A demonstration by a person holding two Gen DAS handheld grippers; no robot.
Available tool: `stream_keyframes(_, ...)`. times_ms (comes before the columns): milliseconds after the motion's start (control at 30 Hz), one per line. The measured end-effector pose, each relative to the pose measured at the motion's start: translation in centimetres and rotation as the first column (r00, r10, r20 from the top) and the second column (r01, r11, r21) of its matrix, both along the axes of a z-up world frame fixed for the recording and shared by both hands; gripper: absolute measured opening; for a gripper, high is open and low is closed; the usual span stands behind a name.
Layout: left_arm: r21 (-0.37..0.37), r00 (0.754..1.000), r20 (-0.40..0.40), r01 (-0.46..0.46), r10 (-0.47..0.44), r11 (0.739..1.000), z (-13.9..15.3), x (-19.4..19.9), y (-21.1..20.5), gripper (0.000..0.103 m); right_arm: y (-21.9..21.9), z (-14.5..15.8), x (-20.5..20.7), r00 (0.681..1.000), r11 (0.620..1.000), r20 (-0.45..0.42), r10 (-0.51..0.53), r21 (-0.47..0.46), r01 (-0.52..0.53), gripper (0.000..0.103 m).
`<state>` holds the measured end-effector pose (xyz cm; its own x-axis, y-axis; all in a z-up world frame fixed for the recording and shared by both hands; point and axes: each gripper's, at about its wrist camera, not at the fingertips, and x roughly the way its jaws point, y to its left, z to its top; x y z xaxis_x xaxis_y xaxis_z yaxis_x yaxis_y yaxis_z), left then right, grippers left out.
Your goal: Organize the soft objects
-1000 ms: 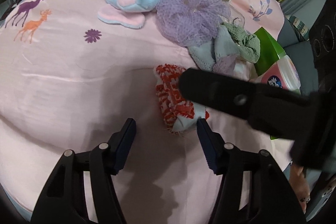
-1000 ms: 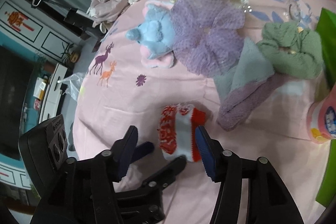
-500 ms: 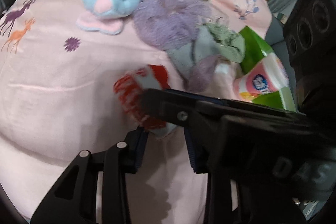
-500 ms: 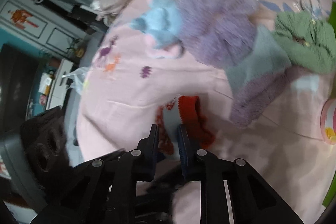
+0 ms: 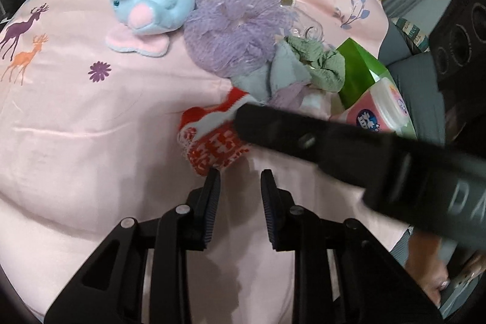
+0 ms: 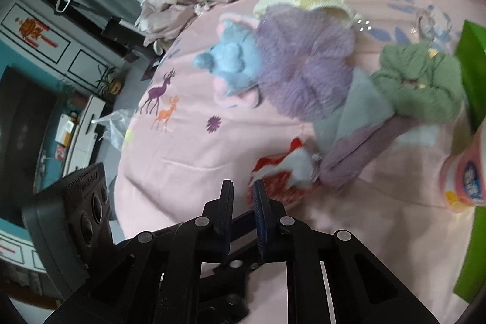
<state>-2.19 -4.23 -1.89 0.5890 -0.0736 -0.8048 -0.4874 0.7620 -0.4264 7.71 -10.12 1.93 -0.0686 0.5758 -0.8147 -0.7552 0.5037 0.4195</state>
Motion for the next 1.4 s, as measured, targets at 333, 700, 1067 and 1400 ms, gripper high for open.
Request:
stream_keyframes(333, 0.011, 0.998, -0.025, -0.054, 0.055, 0.998, -0.2, -0.6, 0.9, 0.044, -0.8, -0.8, 2.3, 0.997, 0.996, 0.0, -0.075, -0.056, 0.075, 0.025)
stream_keyframes(700, 0.015, 0.994, -0.06, -0.088, 0.089, 0.996, -1.5, -1.2, 2.0, 0.061, 0.2, -2.9, 2.5, 0.996, 0.993, -0.033, -0.082, -0.088, 0.078, 0.057)
stream_keyframes(1067, -0.016, 0.998, -0.004, -0.059, 0.059, 0.998, -1.4, -0.6, 2.0, 0.026, 0.6, -4.2, 2.8, 0.998, 0.993, -0.01, -0.068, -0.097, 0.066, 0.049)
stream_keyframes(1400, 0.111, 0.987, 0.152, -0.059, 0.042, 0.992, 5.4, -2.0, 1.0, 0.026, -0.8, 1.3, 1.1, 0.999, 0.998, 0.034, -0.029, 0.064, 0.026, 0.041)
